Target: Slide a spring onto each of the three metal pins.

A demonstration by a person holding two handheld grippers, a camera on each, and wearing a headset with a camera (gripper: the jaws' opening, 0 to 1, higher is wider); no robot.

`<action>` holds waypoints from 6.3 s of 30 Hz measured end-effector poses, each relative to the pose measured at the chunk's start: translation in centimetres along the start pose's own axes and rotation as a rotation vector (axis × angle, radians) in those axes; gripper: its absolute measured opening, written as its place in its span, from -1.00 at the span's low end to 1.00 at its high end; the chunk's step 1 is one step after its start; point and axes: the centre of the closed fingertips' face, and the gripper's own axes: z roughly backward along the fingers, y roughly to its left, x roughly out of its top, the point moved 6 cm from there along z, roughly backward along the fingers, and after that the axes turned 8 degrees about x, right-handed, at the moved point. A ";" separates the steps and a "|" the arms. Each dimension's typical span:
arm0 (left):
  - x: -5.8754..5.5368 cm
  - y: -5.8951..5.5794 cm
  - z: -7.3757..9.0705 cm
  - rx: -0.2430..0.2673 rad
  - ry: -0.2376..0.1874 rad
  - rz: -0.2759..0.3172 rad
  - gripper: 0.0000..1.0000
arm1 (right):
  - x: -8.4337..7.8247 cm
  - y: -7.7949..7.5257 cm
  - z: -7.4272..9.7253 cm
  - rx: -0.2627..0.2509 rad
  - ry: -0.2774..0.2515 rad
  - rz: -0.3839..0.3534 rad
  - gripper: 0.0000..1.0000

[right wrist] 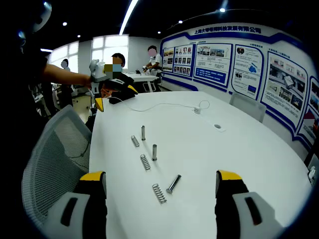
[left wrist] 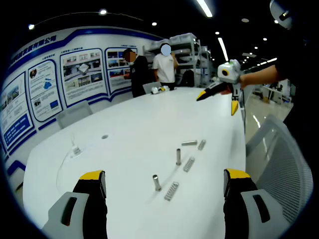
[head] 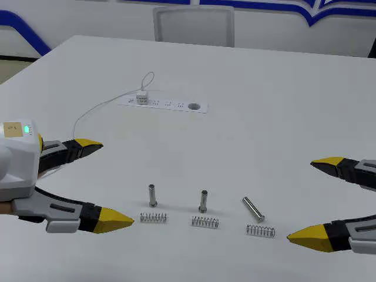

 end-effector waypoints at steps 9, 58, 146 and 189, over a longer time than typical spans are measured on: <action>0.1 0.0 -0.1 -0.003 0.001 -0.001 1.00 | -0.2 0.2 -0.1 0.004 0.004 -0.006 0.83; -1.1 0.2 -0.8 0.004 0.025 0.035 1.00 | -1.3 -1.7 -2.4 -0.033 -0.001 -0.085 0.77; -2.1 0.5 -2.5 0.000 0.043 0.125 0.82 | -7.4 -6.3 -12.8 -0.095 0.246 -0.313 -0.63; -1.7 0.3 -1.3 0.035 0.018 0.132 0.77 | -6.1 -5.9 -12.7 -0.121 0.307 -0.221 -0.85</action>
